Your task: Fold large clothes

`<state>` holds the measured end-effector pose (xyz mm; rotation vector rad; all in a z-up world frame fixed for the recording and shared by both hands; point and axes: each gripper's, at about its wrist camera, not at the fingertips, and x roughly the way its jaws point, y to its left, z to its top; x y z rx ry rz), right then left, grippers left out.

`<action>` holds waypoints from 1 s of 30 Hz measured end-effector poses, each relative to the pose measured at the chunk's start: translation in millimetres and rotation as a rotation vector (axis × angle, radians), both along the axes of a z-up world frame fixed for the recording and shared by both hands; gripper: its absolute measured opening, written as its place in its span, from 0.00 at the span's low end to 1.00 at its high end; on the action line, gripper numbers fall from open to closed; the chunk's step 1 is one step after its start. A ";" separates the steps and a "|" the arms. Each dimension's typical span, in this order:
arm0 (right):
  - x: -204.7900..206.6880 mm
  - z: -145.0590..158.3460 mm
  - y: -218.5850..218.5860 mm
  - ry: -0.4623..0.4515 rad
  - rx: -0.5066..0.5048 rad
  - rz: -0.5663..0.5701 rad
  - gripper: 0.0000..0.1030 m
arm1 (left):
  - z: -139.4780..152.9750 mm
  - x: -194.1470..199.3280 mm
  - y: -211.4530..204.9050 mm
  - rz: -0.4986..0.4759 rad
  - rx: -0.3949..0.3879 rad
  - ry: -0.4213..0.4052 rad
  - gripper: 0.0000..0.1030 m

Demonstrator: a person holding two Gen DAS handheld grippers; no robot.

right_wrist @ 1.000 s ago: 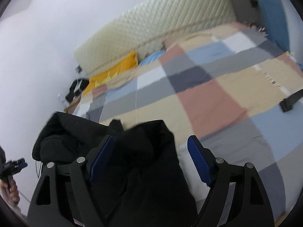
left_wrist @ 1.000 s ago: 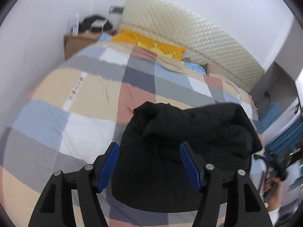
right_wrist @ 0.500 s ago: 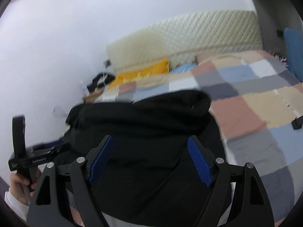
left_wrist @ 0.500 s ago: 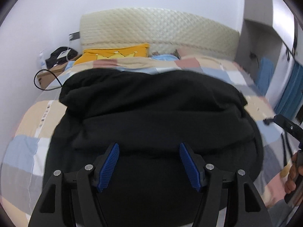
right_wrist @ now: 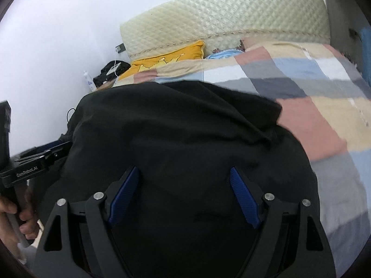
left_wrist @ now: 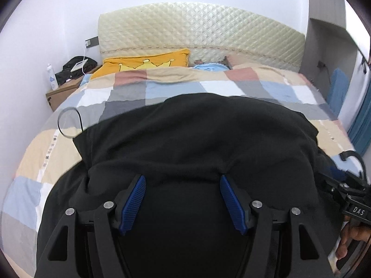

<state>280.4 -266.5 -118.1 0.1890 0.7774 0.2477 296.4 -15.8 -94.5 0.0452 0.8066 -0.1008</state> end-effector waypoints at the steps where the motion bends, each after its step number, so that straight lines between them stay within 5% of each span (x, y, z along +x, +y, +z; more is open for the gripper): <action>1: 6.6 0.1 2.1 -0.001 -0.010 0.001 0.79 | -1.4 6.9 -2.3 0.008 0.031 -0.002 0.64; 8: 71.0 -3.9 15.1 0.049 -0.057 -0.002 0.79 | -5.4 45.9 -4.3 0.029 0.123 -0.009 0.65; 14: 109.5 -16.5 26.0 0.078 -0.128 0.001 0.84 | -19.3 71.2 15.3 0.057 0.028 0.024 0.72; 23: 162.0 -40.5 32.9 0.158 -0.147 0.000 0.96 | -30.1 81.3 29.0 0.081 -0.009 0.027 0.72; 30: 161.0 -48.0 23.3 0.173 -0.104 -0.001 0.97 | -34.4 82.0 26.0 0.083 0.006 0.015 0.73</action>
